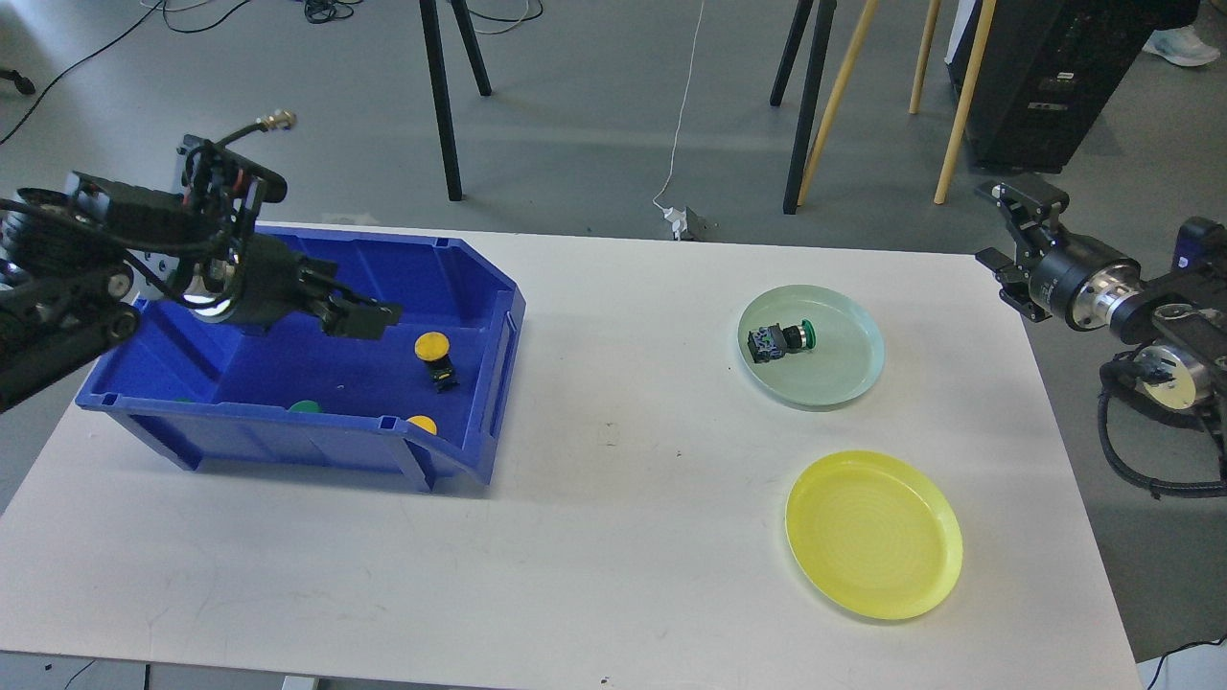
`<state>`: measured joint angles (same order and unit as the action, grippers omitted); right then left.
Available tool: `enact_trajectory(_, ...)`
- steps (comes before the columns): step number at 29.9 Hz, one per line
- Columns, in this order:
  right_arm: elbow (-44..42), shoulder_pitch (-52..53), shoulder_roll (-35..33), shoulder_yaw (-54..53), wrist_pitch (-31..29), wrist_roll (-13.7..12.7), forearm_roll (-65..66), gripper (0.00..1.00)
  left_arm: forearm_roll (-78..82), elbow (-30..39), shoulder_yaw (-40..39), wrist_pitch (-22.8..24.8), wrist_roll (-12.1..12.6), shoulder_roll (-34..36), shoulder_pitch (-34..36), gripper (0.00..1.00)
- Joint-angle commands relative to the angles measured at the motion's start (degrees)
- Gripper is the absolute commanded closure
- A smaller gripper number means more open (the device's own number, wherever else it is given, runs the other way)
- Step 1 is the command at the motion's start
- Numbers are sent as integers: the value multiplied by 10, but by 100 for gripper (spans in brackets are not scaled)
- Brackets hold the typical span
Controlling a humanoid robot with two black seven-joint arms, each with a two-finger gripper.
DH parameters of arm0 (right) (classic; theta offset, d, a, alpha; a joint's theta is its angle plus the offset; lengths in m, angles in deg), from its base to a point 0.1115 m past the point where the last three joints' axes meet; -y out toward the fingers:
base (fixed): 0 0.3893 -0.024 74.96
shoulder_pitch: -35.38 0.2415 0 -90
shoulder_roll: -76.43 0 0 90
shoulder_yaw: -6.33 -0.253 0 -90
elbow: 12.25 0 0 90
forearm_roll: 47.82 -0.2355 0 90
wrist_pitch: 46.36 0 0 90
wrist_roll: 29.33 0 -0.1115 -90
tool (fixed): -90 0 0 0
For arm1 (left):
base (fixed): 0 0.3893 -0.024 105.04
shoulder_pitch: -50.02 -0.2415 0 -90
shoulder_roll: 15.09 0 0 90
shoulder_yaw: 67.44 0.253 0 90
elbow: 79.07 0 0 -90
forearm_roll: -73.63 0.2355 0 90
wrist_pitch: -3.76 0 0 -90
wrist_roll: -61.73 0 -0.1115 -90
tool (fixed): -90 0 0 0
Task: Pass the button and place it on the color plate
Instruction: 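Reach the left gripper into the bin toward a yellow button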
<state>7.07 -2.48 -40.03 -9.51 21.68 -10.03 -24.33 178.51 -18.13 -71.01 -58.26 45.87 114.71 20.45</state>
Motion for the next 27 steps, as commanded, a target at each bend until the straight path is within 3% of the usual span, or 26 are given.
enact_trajectory(1, 0, 4, -6, -1, -3, -1, 0, 12, 23, -62, -1, 0, 0, -61, -37, 1)
enact_trajectory(14, 4, 8, -10, 1, -3, -6, 1, 12, 20, -238, 1, -63, -33, -162, -41, 1)
enact_trajectory(21, 4, 10, -7, 4, -2, -6, 2, 12, 18, -259, -2, -65, -38, -182, -35, 2)
enact_trajectory(27, 4, 10, -7, 4, -2, -5, 2, 12, 20, -259, 1, -63, -42, -183, -36, 18)
